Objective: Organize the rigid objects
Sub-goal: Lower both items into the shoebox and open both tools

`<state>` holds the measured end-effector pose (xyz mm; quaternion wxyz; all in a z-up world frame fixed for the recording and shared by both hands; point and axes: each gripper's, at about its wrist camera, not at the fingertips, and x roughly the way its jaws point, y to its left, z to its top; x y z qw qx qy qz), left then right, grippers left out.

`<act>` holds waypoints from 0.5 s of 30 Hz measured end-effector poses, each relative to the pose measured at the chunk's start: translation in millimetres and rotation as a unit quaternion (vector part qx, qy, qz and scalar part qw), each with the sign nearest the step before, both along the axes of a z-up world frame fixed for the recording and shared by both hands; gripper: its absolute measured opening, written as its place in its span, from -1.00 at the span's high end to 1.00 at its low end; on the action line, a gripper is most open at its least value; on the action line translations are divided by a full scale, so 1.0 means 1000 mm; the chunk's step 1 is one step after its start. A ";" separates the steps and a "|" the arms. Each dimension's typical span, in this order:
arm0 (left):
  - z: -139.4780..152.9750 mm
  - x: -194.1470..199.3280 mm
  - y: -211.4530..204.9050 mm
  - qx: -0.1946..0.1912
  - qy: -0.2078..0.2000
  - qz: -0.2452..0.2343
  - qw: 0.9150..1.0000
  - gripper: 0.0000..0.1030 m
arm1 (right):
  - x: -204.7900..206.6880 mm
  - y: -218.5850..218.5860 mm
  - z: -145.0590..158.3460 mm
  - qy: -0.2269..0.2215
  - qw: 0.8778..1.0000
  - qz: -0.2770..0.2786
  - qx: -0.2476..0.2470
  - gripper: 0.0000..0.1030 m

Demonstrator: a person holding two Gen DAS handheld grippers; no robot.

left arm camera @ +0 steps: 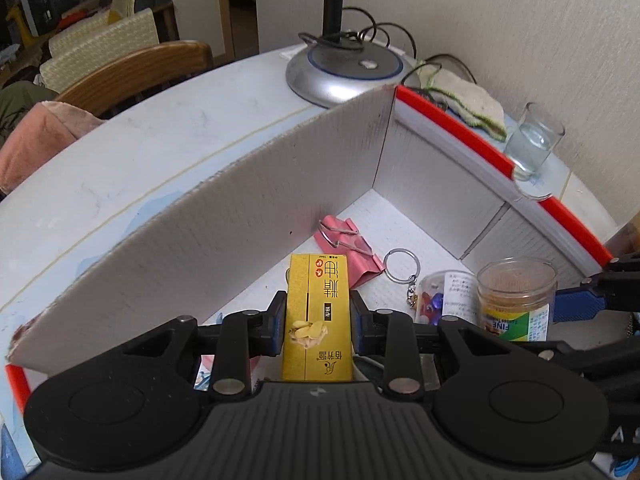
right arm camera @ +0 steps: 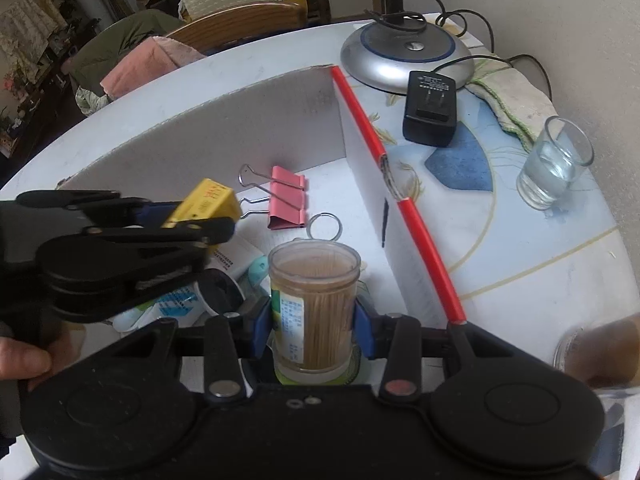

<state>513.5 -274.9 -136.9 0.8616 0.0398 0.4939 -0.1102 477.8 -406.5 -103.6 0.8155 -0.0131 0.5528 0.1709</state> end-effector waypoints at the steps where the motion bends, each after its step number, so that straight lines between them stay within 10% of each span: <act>1: -0.001 0.001 0.000 0.000 0.003 0.000 1.000 0.42 | 0.000 0.001 0.000 -0.001 1.000 0.000 -0.002 0.20; 15: -0.010 0.005 0.002 0.013 0.020 0.011 1.000 0.41 | 0.000 0.004 0.001 0.000 1.000 -0.004 -0.007 0.03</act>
